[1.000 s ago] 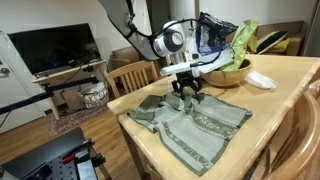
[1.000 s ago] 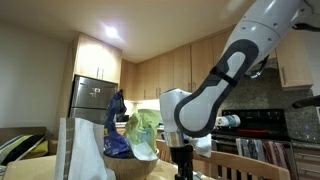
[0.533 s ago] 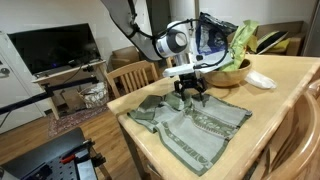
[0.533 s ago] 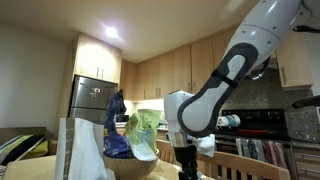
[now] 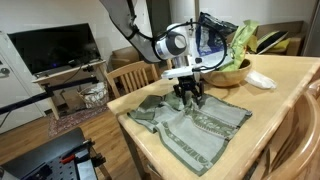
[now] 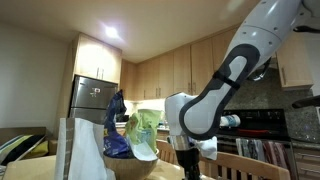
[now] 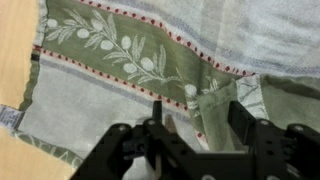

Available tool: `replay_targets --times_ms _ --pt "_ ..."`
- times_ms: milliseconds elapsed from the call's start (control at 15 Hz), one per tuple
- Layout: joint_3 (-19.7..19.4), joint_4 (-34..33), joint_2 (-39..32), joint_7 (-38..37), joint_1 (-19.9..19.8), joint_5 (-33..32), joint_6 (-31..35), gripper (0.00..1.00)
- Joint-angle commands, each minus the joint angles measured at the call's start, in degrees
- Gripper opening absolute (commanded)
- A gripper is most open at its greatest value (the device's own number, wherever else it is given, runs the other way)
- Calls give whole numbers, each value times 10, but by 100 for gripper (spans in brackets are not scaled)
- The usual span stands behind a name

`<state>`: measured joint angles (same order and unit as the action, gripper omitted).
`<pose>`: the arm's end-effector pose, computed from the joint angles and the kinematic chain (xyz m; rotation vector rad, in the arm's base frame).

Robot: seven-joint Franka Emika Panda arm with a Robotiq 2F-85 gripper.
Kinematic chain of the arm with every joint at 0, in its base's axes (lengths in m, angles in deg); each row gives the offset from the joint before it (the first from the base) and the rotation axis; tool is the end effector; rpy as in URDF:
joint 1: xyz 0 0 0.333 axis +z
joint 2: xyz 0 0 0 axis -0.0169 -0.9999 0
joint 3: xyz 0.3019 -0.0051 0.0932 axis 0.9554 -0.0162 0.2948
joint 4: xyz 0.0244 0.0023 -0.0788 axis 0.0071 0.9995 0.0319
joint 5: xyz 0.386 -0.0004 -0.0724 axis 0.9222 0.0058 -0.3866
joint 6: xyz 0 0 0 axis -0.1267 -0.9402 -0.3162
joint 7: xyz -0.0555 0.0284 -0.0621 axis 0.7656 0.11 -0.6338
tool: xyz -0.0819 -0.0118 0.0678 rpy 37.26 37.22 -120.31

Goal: Slide the wooden bowl forward then unfold the towel

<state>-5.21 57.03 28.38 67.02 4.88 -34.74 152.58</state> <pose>0.6599 0.0060 0.1368 2.8679 0.4602 -0.1828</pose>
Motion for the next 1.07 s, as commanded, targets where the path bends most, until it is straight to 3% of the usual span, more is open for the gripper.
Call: replay_targets --times_ms 0,333,800,867,933,1000 --pt "6 16 17 5 -2 5 -7 37" --pt "9 14 16 7 -3 7 -9 0" --pt "10 14 17 8 -4 8 -9 0" --pt "9 14 18 7 -4 7 -9 11" --pt "8 14 18 4 -3 7 -8 28" --pt "8 14 18 5 -3 6 -8 34"
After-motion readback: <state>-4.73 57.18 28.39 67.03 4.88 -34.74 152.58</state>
